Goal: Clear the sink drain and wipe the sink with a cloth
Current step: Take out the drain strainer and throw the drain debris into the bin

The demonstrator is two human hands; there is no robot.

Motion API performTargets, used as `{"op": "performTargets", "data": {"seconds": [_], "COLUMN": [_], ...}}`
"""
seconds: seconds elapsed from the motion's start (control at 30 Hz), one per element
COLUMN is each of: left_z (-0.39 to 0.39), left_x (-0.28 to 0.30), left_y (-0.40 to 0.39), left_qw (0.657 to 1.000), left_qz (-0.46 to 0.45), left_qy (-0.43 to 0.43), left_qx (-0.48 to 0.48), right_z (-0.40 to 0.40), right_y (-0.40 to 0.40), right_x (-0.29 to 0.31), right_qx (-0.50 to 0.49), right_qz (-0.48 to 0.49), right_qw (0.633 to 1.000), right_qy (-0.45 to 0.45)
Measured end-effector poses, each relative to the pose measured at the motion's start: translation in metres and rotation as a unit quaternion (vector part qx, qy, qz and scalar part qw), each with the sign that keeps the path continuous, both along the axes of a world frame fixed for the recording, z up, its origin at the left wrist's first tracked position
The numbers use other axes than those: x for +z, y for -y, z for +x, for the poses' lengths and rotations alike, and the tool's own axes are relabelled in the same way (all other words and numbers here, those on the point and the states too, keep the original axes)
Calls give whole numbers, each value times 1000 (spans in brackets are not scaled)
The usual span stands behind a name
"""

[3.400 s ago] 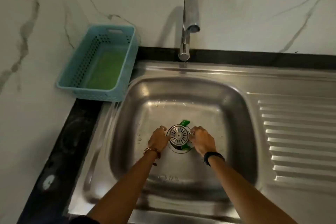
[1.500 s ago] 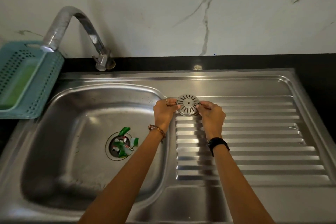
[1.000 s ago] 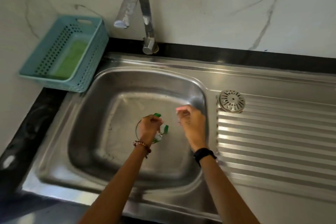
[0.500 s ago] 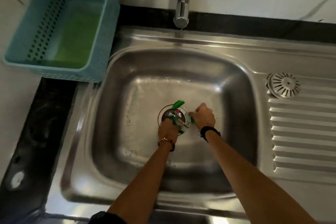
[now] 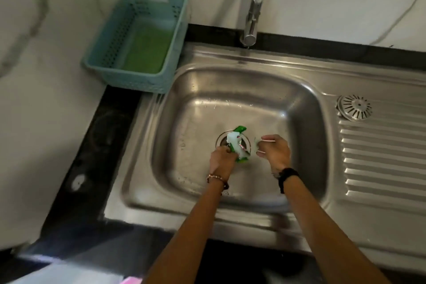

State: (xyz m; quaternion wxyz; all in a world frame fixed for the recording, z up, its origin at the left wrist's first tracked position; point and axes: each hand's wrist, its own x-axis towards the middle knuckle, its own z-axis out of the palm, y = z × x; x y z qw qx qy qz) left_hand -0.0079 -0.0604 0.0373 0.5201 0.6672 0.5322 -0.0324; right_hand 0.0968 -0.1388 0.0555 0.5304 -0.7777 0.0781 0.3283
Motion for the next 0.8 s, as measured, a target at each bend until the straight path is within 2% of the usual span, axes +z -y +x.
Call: {"op": "performTargets", "data": {"seconds": [0.1, 0.27, 0.4, 0.6, 0.73, 0.8], "left_z": [-30, -118, -200, -313, -401, -438], "left_x": [35, 89, 119, 120, 87, 60], "left_y": [13, 63, 117, 188, 238, 260], "left_qw": [997, 979, 955, 914, 873, 850], "left_qz": [0, 53, 85, 107, 96, 64], "left_qy": [56, 123, 154, 162, 135, 131], "left_qx": [58, 150, 240, 356, 458, 506], "right_z": [-29, -106, -175, -285, -375, -409], "right_y": [14, 52, 88, 126, 143, 148], "right_x": [32, 76, 101, 100, 66, 40], "right_qx": [-9, 77, 170, 364, 485, 524], "right_qz": [92, 165, 226, 220, 165, 135], "right_qw": [994, 981, 958, 904, 856, 837], "right_qy": [-53, -60, -56, -38, -73, -77]}}
